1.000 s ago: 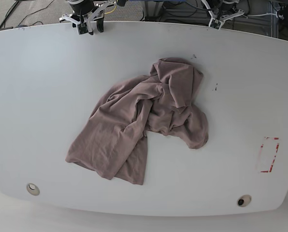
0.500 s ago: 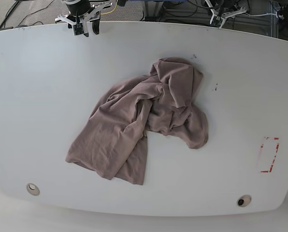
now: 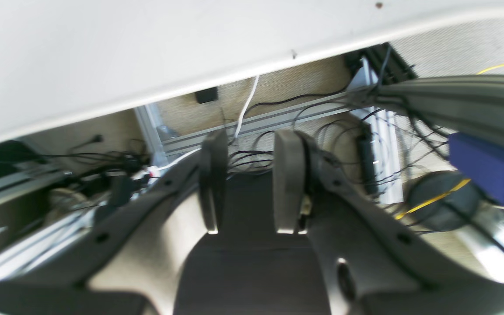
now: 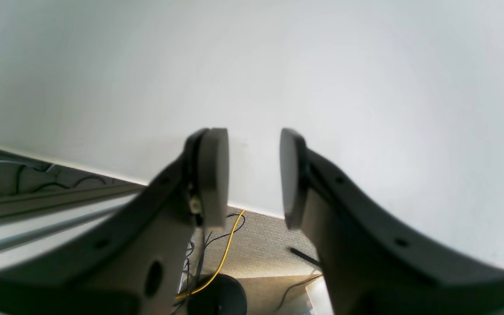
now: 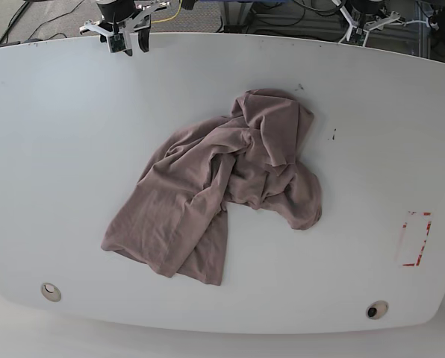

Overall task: Layout the t-shirt on the table in an organized manner, then fold the t-shirt properly
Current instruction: 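Lower both open grippers toward the crumpled mauve t-shirt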

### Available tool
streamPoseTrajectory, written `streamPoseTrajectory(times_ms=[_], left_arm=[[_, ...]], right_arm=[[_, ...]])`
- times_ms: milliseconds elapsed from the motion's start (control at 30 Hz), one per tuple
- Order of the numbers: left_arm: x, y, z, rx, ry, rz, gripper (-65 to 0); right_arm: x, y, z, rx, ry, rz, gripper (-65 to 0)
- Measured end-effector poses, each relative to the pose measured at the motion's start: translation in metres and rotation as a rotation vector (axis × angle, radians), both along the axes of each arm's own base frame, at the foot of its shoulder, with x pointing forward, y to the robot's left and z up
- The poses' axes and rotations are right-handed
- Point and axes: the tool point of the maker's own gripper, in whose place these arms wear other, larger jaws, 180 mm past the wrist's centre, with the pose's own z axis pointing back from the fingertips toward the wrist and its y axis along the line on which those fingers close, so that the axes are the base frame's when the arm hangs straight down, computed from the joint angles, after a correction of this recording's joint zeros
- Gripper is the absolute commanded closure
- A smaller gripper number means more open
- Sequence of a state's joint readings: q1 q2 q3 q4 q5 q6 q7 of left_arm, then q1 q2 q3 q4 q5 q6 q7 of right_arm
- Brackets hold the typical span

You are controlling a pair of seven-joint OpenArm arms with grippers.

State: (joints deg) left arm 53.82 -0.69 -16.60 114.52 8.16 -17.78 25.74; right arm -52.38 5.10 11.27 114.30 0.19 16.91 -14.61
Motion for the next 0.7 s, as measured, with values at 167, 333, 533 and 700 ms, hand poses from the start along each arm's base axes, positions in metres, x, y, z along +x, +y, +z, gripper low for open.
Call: streamPoseTrajectory(times_ms=[167, 333, 533, 700], left_arm=[[0.007, 0.009, 0.010, -0.024, -0.064, 0.004, -16.2], [0.022, 0.012, 0.014, -0.027, -0.108, 0.013, -16.2], [0.047, 0.014, 0.021, -0.023, -0.177, 0.016, -16.2], [0.070, 0.015, 0.027, -0.020, -0.233, 0.018, -16.0]], right_arm=[[-0.005, 0.001, 0.000, 0.002, 0.008, 0.001, -18.5], [-0.004, 0.002, 0.001, 0.005, 0.003, 0.002, -18.5], [0.008, 0.002, 0.006, 0.008, -0.047, 0.001, -18.5], [0.019, 0.005, 0.010, 0.018, -0.083, 0.005, -18.5]])
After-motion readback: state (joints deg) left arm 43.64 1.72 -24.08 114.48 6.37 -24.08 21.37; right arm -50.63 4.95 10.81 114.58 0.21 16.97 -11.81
